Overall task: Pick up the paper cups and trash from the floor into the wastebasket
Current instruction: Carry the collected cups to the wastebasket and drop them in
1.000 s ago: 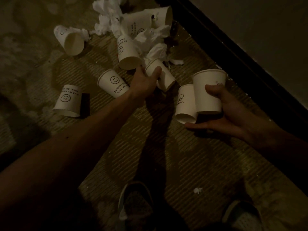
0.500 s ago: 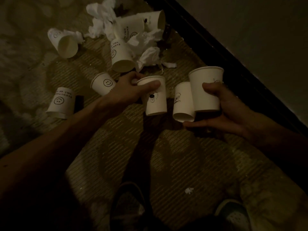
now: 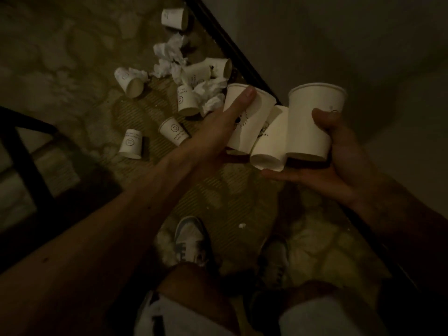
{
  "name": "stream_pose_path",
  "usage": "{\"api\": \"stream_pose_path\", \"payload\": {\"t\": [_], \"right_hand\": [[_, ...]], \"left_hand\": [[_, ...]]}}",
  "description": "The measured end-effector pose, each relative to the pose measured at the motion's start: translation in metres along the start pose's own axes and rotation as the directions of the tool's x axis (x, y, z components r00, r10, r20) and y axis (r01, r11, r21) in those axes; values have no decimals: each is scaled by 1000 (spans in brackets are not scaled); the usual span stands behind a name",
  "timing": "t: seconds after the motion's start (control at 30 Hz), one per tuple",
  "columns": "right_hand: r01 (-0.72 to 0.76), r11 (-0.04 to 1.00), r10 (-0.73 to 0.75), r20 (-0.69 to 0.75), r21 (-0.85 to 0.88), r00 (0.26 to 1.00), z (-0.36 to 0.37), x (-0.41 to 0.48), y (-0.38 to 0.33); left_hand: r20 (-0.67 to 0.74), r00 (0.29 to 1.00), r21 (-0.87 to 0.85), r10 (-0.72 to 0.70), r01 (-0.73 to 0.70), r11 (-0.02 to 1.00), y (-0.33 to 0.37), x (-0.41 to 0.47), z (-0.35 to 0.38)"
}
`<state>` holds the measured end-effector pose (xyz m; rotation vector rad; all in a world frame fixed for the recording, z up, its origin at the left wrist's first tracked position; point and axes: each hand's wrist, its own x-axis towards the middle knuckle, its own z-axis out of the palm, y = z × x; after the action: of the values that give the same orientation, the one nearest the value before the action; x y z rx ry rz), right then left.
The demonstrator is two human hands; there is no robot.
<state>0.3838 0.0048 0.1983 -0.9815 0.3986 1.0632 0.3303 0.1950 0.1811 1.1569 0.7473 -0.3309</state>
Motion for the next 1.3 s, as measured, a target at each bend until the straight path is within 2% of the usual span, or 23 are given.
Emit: {"api": "stream_pose_path", "payload": {"t": [0.17,0.3,0.47,0.53,0.63,0.87,1.03,1.17,1.23,1.3], "right_hand": [[-11,999,10,32,38,999,32,-100,-24],[-10,1000,11,-32,29,999,51,-174,-28],[71,990,-58,-106,124,993,37,-266,-6],[133,968,-96,-175,214,980,25,-308,6],[230,936,-121,-369,267,922,-1,-371,28],[411,855,-124,-643,318,755,-88,-494,108],[408,861,-42,-758,303,651,-181,-556,182],[386,867,57,-832,315,551,-253,-572,219],[375,850,132,-839,370,528,-290,-572,231],[333,859,156,-817,389,555,-324,-568,242]], "left_hand": [[5,999,-50,-40,40,998,44,-98,42],[32,997,-20,-64,65,998,64,-167,69],[203,975,54,-89,79,995,56,-228,100],[276,955,98,-112,88,991,49,-252,123],[375,912,203,-165,92,975,31,-282,170],[457,827,471,-327,87,878,-74,-334,285],[433,767,615,-474,134,777,-191,-361,372],[359,768,667,-530,186,721,-275,-366,431],[313,770,695,-556,214,687,-309,-360,458],[237,781,712,-578,265,650,-338,-351,480]]}}
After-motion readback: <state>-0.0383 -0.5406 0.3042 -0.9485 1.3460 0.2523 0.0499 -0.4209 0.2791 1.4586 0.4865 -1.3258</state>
